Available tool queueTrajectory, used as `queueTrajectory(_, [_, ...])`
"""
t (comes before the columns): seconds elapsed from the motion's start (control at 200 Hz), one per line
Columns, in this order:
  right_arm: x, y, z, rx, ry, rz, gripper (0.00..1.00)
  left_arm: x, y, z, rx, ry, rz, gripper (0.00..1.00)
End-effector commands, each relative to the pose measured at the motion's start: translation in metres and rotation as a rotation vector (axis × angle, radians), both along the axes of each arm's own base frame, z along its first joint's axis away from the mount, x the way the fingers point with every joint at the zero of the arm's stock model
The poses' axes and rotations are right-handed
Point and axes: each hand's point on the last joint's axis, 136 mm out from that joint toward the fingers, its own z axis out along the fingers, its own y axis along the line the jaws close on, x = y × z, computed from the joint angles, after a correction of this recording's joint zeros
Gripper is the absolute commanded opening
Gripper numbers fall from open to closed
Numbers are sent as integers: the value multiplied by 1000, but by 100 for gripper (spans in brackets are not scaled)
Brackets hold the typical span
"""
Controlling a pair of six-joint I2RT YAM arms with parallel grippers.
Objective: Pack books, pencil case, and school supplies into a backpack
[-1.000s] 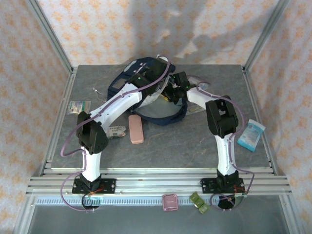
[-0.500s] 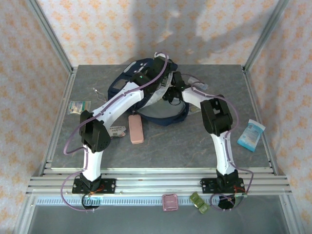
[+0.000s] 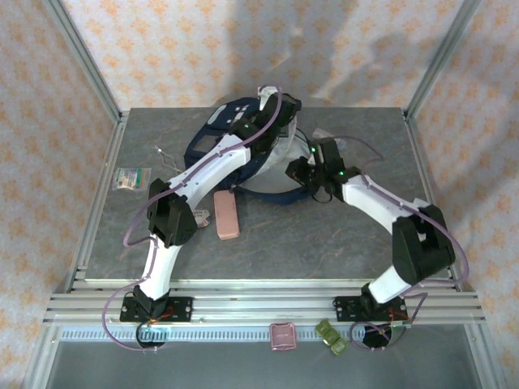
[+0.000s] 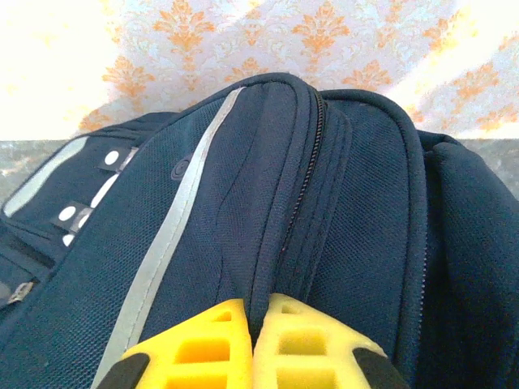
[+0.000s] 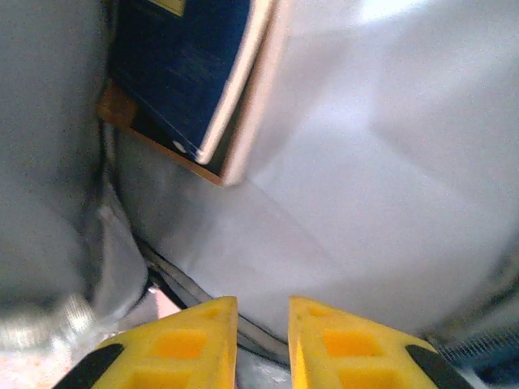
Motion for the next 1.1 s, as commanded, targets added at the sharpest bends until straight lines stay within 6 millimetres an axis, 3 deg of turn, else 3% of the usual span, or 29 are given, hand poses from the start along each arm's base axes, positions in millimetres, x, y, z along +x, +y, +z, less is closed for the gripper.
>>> queueTrajectory(0.0, [-14, -25, -6, -72, -17, -58, 21, 16, -12, 43, -214, -152, 81, 0])
queueTrajectory(0.11, [-28, -27, -6, -76, -27, -48, 19, 22, -33, 30, -271, -134, 50, 0])
queueTrajectory(0.205, [-37, -17, -7, -80, -39, -6, 18, 27, -49, 15, -272, -105, 18, 1])
queueTrajectory(0.225, [-39, -15, -8, -80, -40, 2, 18, 27, -52, 12, -273, -94, 6, 9])
queueTrajectory(0.275, [-43, -8, -11, -79, -39, 24, 19, 27, -58, 4, -279, -69, -21, 41])
queueTrajectory(0.33, [-48, 0, -12, -77, -42, 51, 20, 24, -59, 2, -276, -49, -36, 60])
queueTrajectory(0.476, [-58, 29, -18, -44, -60, 135, 34, 3, -53, 8, -295, -31, -89, 66])
queueTrajectory(0.601, [-54, 47, -30, 9, -23, 162, 40, -28, -23, 13, -313, -63, -93, 66])
queueTrajectory(0.611, [-54, 48, -31, 9, -20, 163, 40, -30, -20, 6, -307, -54, -87, 66])
queueTrajectory(0.631, [-53, 50, -32, 14, -17, 168, 40, -38, -10, 15, -319, -70, -81, 67])
queueTrajectory(0.751, [-54, 62, -39, 18, -3, 198, 40, -64, 37, -14, -310, -42, -32, 75])
queueTrajectory(0.961, [-55, 63, -34, 40, -28, 199, 48, -93, 115, -101, -428, 107, 119, 81])
queueTrajectory(1.096, [-57, 62, -26, 49, -41, 196, 49, -107, 148, -143, -429, 149, 198, 83])
